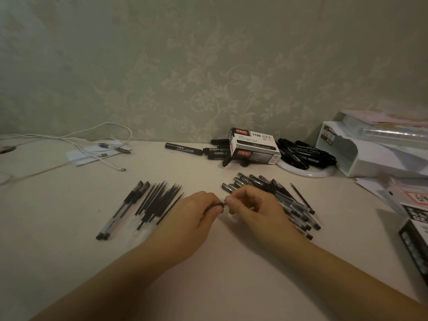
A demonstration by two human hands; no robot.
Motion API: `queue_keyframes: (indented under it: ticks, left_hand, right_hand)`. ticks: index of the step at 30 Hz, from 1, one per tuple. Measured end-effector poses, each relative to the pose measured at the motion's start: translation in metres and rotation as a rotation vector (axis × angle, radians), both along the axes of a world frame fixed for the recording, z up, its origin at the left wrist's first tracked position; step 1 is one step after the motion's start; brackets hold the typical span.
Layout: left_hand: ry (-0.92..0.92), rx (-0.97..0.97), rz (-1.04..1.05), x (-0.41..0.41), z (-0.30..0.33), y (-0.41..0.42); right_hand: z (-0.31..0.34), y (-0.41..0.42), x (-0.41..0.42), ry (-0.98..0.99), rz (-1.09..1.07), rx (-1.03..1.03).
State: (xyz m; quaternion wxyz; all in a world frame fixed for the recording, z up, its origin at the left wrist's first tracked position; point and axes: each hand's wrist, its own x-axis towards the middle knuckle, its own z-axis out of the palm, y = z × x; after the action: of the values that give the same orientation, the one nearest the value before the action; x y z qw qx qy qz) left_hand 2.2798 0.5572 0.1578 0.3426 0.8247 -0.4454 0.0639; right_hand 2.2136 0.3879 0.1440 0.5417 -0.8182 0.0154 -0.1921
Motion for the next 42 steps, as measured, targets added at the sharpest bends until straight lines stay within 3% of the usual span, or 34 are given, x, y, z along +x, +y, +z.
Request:
queue_keyframes:
  ticks: [11,17,24,29,36,39,42]
  left_hand:
    - [0.094,-0.066,-0.032,-0.002,0.002,0.001]
    - [0.2,-0.08,-0.012,0.002,0.001,0.003]
    - [0.186,-0.05,0.006,0.004,-0.001,0.004]
    - [0.208,-0.051,0.018,0.003,0.0,0.003]
    - [0.242,-0.101,0.023,0.004,-0.001,0.003]
    - [0.305,-0.183,-0.037,0.006,-0.001,0.001]
    - [0.337,-0.232,-0.103,0.004,-0.002,0.0]
  right_hand:
    - [0.005,0.0,-0.001,-0.018,-0.002,0.102]
    - [0.006,-0.005,0.001,-0.029,-0.11,0.214]
    - [0.001,0.004,-0.005,-0.108,-0.089,-0.511]
    - [-0.001,0.005,-0.004,-0.052,-0.061,-0.615]
    - [0.004,0.005,-0.003,-0.083,-0.164,-0.51]
    - [0.009,0.007,-0.002,-0.086,-0.201,-0.216]
    - [0.014,0.013,-0.003,0.002,-0.086,0.087]
